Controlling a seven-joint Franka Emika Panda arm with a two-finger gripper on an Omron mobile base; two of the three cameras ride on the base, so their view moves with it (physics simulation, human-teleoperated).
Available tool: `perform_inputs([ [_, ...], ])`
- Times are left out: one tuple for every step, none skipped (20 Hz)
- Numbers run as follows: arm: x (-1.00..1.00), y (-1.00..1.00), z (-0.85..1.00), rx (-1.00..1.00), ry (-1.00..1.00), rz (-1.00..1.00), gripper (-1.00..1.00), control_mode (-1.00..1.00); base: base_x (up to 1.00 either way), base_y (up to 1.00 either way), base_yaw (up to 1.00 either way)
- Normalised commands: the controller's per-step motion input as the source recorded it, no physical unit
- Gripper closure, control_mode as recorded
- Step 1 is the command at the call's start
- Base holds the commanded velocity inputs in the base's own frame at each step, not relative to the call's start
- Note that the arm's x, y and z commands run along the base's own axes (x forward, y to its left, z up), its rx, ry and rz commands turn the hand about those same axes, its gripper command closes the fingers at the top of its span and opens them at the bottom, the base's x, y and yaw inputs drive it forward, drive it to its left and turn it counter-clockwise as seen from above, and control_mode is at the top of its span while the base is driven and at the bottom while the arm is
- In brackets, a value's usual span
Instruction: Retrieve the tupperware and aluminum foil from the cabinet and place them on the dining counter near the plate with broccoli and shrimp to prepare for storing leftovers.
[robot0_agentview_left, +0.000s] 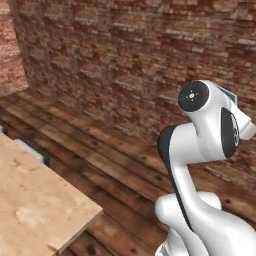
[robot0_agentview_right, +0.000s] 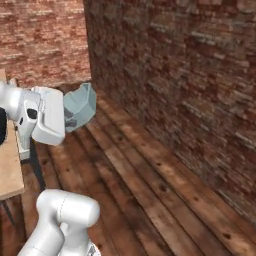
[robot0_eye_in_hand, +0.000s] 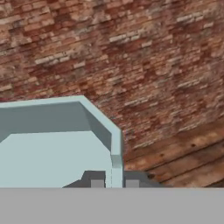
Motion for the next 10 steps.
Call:
perform_inputs([
  [0.0,0.0,0.0,0.0,0.0,0.0,1.0,1.0,1.0,-0.04,0.57],
  [0.0,0.0,0.0,0.0,0.0,0.0,1.0,1.0,1.0,-0.04,0.57],
  [0.0,0.0,0.0,0.0,0.0,0.0,1.0,1.0,1.0,-0.04,0.57],
  [0.0,0.0,0.0,0.0,0.0,0.0,1.0,1.0,1.0,-0.06,0.57],
  [0.0,0.0,0.0,0.0,0.0,0.0,1.0,1.0,1.0,-0.07,0.57],
  [0.0,0.0,0.0,0.0,0.0,0.0,1.0,1.0,1.0,-0.09,0.56],
  [0.0,0.0,0.0,0.0,0.0,0.0,1.0,1.0,1.0,-0.1,0.56],
  [0.0,0.0,0.0,0.0,0.0,0.0,1.0,1.0,1.0,-0.1,0.56],
  [0.0,0.0,0.0,0.0,0.0,0.0,1.0,1.0,1.0,-0.1,0.56],
  [0.0,0.0,0.0,0.0,0.0,0.0,1.0,1.0,1.0,-0.1,0.56],
])
